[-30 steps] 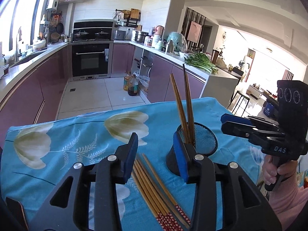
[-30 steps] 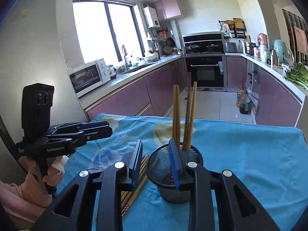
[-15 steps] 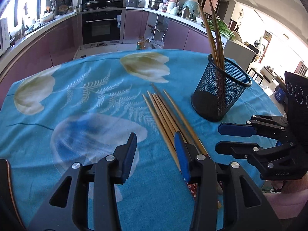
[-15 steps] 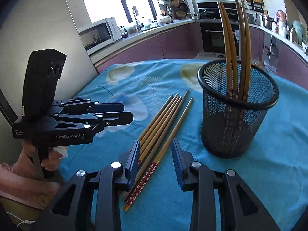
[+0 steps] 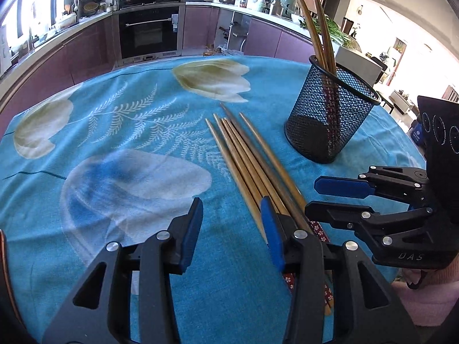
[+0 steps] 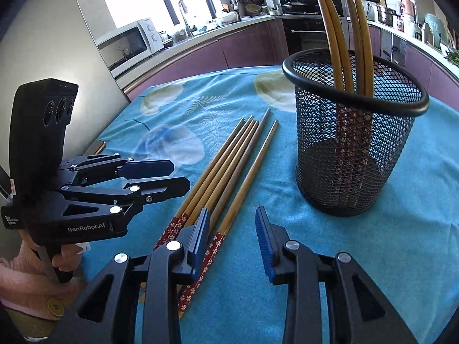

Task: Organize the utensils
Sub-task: 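Move both grippers back over the remaining chopstick pile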

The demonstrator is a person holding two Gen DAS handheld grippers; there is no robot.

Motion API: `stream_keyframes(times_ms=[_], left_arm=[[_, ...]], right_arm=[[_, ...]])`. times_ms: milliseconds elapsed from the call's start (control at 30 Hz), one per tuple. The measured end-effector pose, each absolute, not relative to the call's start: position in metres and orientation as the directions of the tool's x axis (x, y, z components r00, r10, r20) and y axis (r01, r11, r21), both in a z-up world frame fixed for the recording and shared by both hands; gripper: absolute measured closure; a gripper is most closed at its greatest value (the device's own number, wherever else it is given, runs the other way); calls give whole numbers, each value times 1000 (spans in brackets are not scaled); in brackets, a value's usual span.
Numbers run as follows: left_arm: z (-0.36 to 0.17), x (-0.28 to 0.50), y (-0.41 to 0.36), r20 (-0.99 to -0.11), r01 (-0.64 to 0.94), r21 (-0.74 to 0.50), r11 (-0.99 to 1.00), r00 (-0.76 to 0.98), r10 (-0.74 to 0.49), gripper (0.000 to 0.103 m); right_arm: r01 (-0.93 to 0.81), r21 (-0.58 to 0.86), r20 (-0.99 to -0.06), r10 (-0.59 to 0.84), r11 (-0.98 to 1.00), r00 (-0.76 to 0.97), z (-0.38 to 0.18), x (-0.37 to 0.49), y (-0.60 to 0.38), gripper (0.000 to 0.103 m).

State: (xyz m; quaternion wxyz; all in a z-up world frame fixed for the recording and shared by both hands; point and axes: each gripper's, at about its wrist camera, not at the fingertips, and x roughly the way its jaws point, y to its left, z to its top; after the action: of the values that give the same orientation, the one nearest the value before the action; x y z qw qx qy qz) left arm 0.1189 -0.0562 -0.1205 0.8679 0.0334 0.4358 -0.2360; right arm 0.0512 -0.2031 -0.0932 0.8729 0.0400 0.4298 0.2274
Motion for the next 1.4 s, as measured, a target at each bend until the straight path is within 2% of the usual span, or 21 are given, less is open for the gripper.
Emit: stream_keyframes(times_ms=[567,1000,1267,1400], left_arm=[[-127,125,-63,-790,445,-112,888,502,-352,61],[-128,135,-66,-801,444,-87,892,501,-328,63],[-129,142,-70,-805,447,-87,890,495,-328,78],[-129,144,-68,-803,434,-115,894,489,-341,87]], right_arm=[[-334,254,-754,402,908,519,-98,56,-204,77],[-305,216,-763,356,927,540,-98,67,-199,77],[-284,196,-760,329,939,560,-100,76,-192,80],[-272,226,-757,345,935,556,-101,78,-194,90]])
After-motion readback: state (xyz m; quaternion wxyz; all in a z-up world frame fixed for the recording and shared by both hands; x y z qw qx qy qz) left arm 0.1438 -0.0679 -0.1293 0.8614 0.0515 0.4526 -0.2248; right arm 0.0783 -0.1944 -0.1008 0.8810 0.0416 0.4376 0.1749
